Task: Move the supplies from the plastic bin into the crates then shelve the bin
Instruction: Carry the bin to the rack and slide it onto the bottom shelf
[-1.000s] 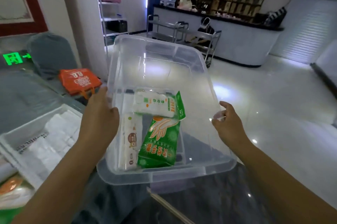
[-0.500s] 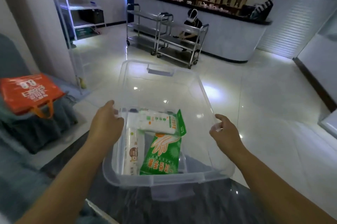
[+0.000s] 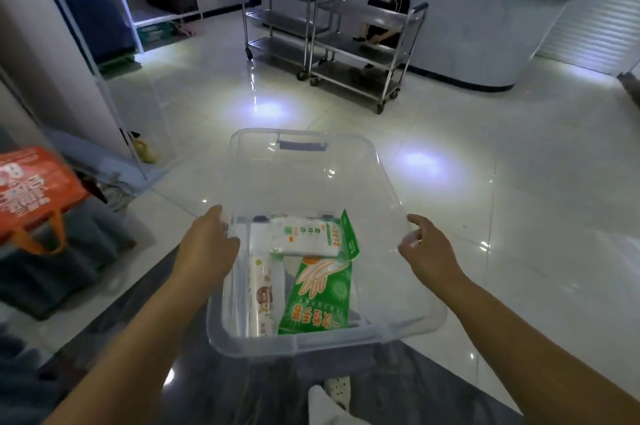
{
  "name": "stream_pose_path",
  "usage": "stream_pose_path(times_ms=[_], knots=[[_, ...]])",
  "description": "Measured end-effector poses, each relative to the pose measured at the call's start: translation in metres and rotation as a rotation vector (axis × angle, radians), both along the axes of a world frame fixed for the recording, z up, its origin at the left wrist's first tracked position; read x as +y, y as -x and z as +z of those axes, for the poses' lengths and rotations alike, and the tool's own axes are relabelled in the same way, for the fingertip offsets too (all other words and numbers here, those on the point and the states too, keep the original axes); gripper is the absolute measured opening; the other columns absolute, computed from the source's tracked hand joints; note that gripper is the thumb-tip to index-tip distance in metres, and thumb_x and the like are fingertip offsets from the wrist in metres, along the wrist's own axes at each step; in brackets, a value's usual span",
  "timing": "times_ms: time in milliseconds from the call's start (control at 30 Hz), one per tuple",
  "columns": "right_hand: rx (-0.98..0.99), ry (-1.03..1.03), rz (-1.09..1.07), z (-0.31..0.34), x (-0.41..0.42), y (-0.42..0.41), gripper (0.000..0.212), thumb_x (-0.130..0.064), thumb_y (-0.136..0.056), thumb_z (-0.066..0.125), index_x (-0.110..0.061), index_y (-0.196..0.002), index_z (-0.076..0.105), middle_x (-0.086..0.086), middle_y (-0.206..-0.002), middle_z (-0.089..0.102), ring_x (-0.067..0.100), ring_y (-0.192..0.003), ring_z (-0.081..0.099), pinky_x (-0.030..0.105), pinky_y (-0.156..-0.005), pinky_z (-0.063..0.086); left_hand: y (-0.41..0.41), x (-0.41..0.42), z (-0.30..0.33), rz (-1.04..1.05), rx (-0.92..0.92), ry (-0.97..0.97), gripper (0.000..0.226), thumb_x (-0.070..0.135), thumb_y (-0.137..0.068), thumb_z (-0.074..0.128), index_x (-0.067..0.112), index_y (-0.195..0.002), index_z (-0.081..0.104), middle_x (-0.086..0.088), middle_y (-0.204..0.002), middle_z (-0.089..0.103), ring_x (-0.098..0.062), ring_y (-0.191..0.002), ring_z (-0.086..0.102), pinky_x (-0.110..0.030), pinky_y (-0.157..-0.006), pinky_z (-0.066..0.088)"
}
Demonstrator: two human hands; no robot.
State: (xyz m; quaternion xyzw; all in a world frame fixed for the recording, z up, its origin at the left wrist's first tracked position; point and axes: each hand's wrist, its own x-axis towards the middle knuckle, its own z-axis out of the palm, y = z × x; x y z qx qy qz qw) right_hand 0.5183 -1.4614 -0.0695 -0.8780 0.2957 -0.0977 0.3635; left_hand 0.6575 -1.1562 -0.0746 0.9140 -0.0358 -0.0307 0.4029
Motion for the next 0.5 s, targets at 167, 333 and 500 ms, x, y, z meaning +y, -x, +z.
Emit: stream_pose_path(times_ms=[167, 333, 500], knots=[[0.016, 0.002, 0.096, -0.004, -0.072, -0.124, 0.051, -0.013, -0.083, 0.062, -0.016, -0.131, 0.046, -0.009, -0.081, 0.052, 0.012, -0.075, 0.053, 0.027, -0.07, 0.04, -0.084, -0.061, -0.01, 0.147, 0.063, 0.038, 0.047, 0.009, -0.081, 0.062, 0.016, -0.124, 0.046, 0.019, -0.077, 0.051, 0.0, -0.065, 0.048, -0.019, -0.054, 0.037], [0.113, 0.011, 0.213, -0.003, -0.114, -0.264, 0.052, -0.011, -0.082, 0.06, -0.013, -0.132, 0.046, -0.002, -0.086, 0.055, 0.019, -0.084, 0.054, 0.029, -0.076, 0.041, -0.175, -0.089, -0.011, 0.254, 0.16, 0.065, 0.047, 0.011, -0.082, 0.06, 0.019, -0.125, 0.044, -0.004, -0.11, 0.06, -0.017, -0.086, 0.059, -0.037, -0.077, 0.052], [0.198, -0.031, 0.286, -0.023, -0.121, -0.403, 0.051, -0.011, -0.081, 0.061, -0.014, -0.131, 0.048, 0.001, -0.093, 0.056, 0.018, -0.089, 0.054, 0.028, -0.081, 0.043, -0.288, -0.092, -0.033, 0.351, 0.238, 0.106, 0.055, 0.009, -0.081, 0.061, 0.019, -0.132, 0.041, -0.006, -0.117, 0.06, -0.024, -0.095, 0.059, -0.038, -0.082, 0.05]])
